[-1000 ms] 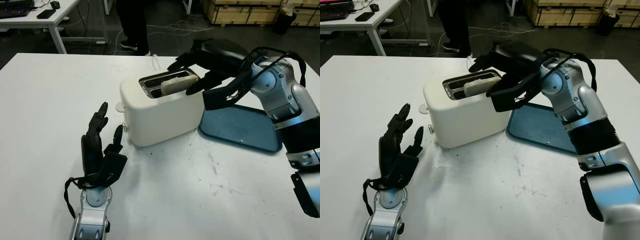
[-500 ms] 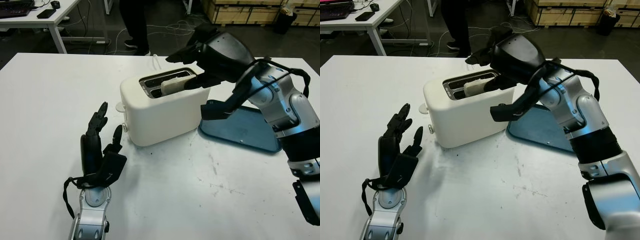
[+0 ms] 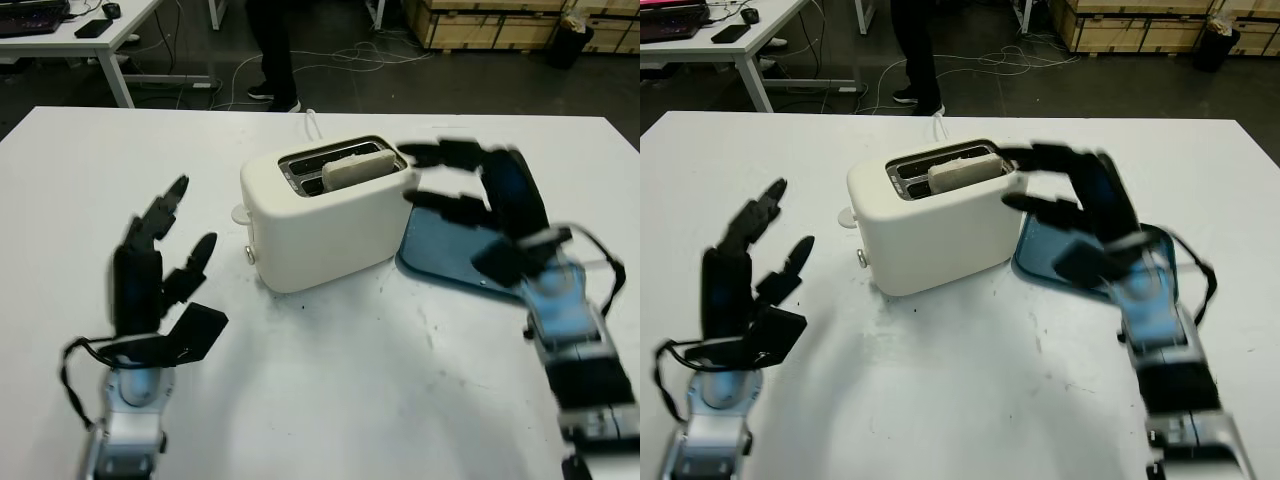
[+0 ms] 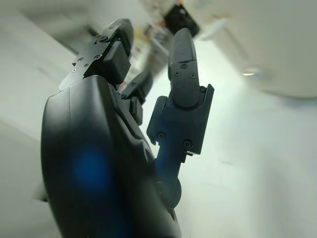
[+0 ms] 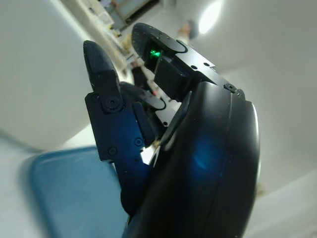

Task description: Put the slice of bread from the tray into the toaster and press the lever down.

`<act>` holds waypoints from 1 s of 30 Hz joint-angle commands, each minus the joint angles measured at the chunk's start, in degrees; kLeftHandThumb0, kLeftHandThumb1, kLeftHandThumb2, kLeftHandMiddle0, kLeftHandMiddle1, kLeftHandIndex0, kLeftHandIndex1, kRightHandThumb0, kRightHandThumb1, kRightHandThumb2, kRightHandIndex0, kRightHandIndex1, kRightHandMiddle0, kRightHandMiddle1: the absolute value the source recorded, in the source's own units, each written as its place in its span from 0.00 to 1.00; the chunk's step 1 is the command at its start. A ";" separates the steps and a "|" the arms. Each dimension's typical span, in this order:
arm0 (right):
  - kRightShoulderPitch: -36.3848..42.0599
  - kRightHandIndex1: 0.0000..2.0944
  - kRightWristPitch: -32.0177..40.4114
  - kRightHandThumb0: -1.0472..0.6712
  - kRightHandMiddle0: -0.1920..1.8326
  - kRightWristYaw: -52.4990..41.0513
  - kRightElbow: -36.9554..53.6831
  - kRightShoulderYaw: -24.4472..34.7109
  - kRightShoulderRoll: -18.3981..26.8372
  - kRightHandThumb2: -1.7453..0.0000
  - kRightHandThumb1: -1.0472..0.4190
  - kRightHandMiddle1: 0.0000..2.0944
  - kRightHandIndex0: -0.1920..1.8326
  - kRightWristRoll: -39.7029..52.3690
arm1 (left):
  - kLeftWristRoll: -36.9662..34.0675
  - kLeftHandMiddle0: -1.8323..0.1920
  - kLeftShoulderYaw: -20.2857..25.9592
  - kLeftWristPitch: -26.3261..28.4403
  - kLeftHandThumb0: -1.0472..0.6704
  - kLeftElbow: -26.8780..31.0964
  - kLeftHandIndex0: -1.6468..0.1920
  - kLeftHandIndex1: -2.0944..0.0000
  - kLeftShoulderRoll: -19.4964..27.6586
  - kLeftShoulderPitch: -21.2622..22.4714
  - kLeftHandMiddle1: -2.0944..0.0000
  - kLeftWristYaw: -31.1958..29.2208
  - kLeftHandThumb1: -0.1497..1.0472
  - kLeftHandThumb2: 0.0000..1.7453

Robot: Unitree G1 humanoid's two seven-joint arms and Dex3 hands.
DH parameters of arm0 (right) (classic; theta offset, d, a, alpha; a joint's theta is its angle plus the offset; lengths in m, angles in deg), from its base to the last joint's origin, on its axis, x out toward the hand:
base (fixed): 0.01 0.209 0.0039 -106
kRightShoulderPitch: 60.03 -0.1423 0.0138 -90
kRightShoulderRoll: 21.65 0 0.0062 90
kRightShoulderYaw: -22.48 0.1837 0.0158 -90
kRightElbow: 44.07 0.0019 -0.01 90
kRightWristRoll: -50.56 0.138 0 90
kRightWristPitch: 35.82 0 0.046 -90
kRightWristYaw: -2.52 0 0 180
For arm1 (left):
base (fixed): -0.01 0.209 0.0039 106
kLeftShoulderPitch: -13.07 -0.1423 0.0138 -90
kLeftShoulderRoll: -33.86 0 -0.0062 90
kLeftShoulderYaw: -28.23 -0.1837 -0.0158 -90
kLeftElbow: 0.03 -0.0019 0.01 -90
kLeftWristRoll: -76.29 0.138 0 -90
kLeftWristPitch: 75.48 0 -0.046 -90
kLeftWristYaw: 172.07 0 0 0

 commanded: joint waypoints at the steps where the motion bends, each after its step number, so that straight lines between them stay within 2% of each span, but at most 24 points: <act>1: 3.60 0.21 0.64 0.39 0.59 -0.11 2.28 1.62 -1.51 1.00 0.14 0.02 0.55 2.57 | 1.73 0.66 1.14 -1.45 0.42 -0.54 0.52 0.94 2.60 1.41 0.68 -0.10 0.86 0.01; 7: 11.27 0.19 6.39 0.41 0.60 -2.54 7.70 4.67 -6.28 1.00 0.14 0.01 0.59 12.81 | 3.87 0.54 2.42 -5.14 0.47 -2.52 0.42 0.91 10.91 5.29 0.66 -2.54 0.79 0.00; 15: 14.21 0.17 10.75 0.43 0.60 -3.41 11.80 6.18 -8.47 1.00 0.13 0.01 0.59 14.53 | 4.37 0.40 1.90 -11.42 0.49 -7.46 0.27 0.92 19.41 11.41 0.68 -6.70 0.67 0.00; 19: 13.60 0.17 11.92 0.43 0.60 -3.87 12.70 6.84 -8.76 1.00 0.13 0.01 0.59 15.15 | 5.28 0.34 0.75 -14.39 0.50 -9.49 0.22 0.93 20.90 13.59 0.69 -7.14 0.65 0.00; 23: 12.99 0.16 13.02 0.44 0.61 -4.71 13.33 7.35 -8.83 1.00 0.13 0.01 0.59 16.03 | 7.15 0.32 -1.05 -15.08 0.49 -10.84 0.19 0.93 20.69 14.43 0.67 -7.22 0.66 0.00; 30: 12.34 0.16 14.92 0.43 0.61 -5.79 13.71 7.56 -8.38 1.00 0.14 0.00 0.60 16.03 | 8.97 0.34 -3.58 -15.16 0.44 -14.27 0.17 0.96 21.13 16.72 0.60 -8.79 0.70 0.01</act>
